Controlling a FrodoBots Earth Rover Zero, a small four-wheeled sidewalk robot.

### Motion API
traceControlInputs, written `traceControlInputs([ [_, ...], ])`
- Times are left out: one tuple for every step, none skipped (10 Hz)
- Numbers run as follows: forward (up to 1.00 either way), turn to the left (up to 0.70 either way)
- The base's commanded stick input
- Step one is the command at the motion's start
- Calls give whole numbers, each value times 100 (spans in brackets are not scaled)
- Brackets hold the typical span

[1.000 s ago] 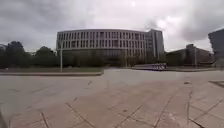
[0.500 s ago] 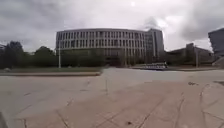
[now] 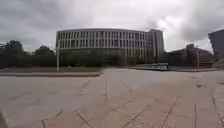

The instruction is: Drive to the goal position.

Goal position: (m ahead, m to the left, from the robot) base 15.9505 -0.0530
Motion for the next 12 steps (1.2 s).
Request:
traceControlInputs([
  [70, -31],
  [70, -14],
  [70, -1],
  [70, 0],
  [70, 0],
  [70, 0],
  [70, 0],
  [70, 0],
  [70, 0],
  [70, 0],
  [70, 0],
  [70, 0],
])
